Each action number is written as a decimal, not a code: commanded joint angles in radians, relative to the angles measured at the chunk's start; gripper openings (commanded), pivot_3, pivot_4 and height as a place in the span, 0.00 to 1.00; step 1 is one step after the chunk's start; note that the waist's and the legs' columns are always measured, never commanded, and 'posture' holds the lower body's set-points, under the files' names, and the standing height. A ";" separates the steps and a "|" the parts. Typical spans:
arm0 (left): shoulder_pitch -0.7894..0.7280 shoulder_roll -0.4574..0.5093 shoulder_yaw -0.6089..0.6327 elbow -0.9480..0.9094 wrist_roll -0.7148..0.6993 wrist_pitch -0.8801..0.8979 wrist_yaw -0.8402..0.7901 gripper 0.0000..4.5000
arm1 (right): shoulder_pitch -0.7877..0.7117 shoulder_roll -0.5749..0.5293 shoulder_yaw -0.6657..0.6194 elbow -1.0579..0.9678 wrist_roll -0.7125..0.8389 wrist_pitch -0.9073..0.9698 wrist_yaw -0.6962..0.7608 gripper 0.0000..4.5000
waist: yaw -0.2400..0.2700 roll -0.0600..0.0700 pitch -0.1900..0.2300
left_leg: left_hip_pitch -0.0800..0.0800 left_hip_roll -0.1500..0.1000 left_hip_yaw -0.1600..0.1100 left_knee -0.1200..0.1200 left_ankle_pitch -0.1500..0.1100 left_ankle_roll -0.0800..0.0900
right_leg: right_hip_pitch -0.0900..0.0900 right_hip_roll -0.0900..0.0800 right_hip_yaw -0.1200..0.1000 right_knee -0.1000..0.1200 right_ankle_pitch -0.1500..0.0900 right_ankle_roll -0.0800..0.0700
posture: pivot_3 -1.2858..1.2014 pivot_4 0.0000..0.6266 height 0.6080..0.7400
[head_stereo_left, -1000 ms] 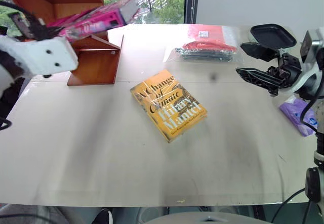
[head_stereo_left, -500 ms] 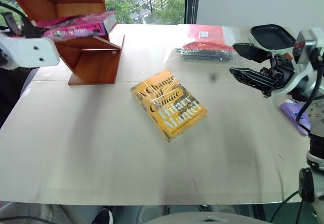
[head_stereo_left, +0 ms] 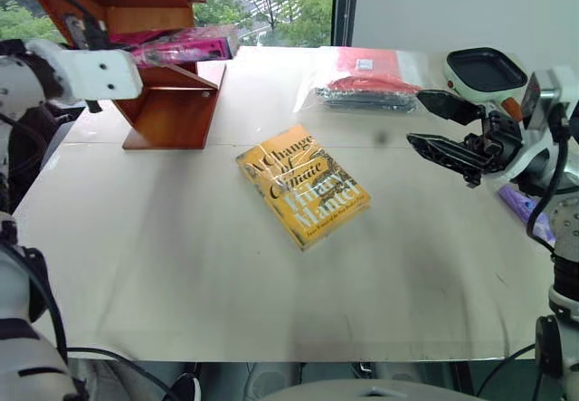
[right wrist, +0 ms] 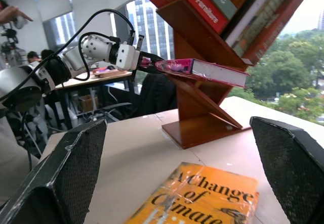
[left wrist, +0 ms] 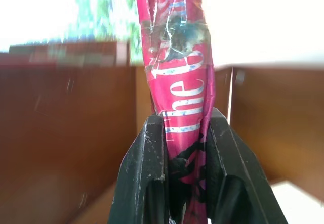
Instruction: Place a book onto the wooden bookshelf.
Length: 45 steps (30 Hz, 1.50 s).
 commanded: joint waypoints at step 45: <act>0.141 0.137 0.132 -0.039 -0.001 0.314 0.330 1.00 | 0.051 -0.016 -0.005 -0.017 -0.026 -0.109 -0.001 1.00 | -0.023 -0.009 0.001 | 0.000 0.000 0.004 0.000 -0.002 0.003 | -0.004 -0.004 0.004 0.001 -0.001 0.003 | 0.52 0.24 1.00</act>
